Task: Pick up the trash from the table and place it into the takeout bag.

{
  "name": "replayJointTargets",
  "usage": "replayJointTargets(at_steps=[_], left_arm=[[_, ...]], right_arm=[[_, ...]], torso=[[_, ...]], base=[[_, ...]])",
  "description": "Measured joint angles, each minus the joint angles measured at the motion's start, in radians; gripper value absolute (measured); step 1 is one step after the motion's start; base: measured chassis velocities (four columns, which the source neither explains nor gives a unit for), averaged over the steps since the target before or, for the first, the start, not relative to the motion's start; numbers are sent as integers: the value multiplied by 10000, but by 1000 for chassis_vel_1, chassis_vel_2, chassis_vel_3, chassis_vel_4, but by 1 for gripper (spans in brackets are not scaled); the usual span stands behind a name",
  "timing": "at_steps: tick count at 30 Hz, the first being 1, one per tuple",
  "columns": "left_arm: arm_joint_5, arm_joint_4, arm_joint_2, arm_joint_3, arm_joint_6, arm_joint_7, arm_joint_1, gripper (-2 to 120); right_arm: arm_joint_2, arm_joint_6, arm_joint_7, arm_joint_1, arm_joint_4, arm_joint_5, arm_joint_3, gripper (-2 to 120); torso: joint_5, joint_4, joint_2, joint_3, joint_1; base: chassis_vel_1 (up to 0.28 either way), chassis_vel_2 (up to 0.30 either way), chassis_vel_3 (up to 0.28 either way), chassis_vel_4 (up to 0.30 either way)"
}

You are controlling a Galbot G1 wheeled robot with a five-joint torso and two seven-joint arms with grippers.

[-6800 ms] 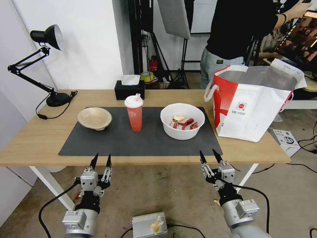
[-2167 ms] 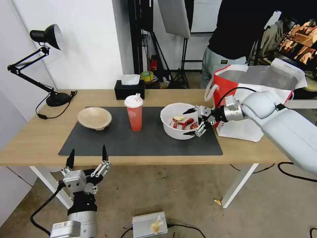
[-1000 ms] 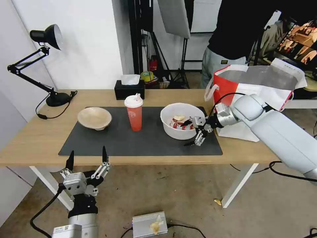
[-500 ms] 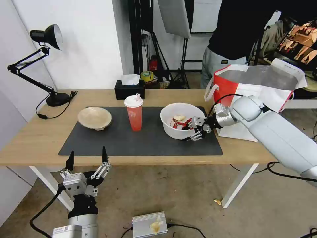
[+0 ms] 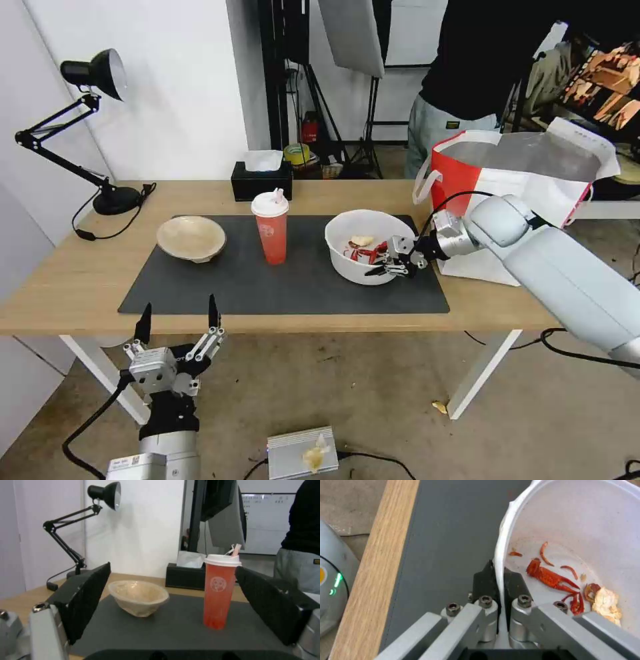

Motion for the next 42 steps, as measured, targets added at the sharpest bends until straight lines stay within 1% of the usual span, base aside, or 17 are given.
replayJointTargets(at_steps=[8, 12, 19, 21, 23, 25, 27, 28, 29, 31, 36, 42], left_arm=[[-149, -69, 232, -218, 53, 93, 9, 100], [-228, -84, 480, -422, 64, 287, 9, 100], [-265, -99, 802, -618, 44, 443, 135, 100], [-364, -89, 1023, -820, 20, 567, 159, 100], [-382, -85, 1061, -843, 18, 580, 160, 100], [-418, -52, 1231, -941, 13, 624, 158, 100], [-433, 1, 1317, -1011, -1, 627, 136, 100], [-433, 1, 1317, -1011, -1, 627, 136, 100], [-443, 59, 1306, -1031, -4, 616, 113, 100], [-431, 113, 1156, -945, -9, 600, 98, 100], [-361, 170, 971, -755, -22, 576, 89, 100], [-290, 232, 856, -608, -74, 417, 98, 100]], right_arm=[[-1, -2, 24, 19, -4, 229, 7, 0], [-21, -2, 42, 34, -7, 332, 7, 0], [-72, 0, 64, 44, 7, 669, 24, 0], [-166, 3, 116, 77, 95, 903, 49, 0], [-185, 5, 124, 86, 112, 939, 52, 0], [-254, 17, 166, 99, 196, 1098, 162, 0], [-278, 12, 278, 84, 351, 1348, 532, 0], [-278, 12, 278, 84, 351, 1348, 532, 0], [-294, -21, 439, 56, 481, 1606, 809, 0], [-361, -76, 626, 44, 664, 1918, 1034, 0], [-591, -151, 938, 84, 1070, 2507, 1090, 0], [-772, -201, 1081, 254, 1388, 2793, 1119, 0]], torso=[[-1, 0, 0, 0, 0], [-1, 0, 0, 0, 0], [0, 0, 0, 0, 0], [0, 1, 0, 0, 0], [0, 1, 0, 0, 0], [0, -1, 0, 0, 0], [-1, 0, 0, 0, 0], [-1, 0, 0, 0, 0], [-1, 0, 0, 0, -1], [-1, 1, 0, 0, 0], [0, 0, 0, -1, 0], [0, 0, 0, 0, 0]], base=[[0, 0, 0, 0], [0, 0, 0, 0], [0, 0, 0, 0], [0, 0, 0, 0], [0, 0, 0, 0], [0, 0, 0, 0], [0, 0, 0, 0], [0, 0, 0, 0], [0, 0, 0, 0], [0, 0, 0, 0], [0, 0, 0, 0], [0, 0, 0, 0]])
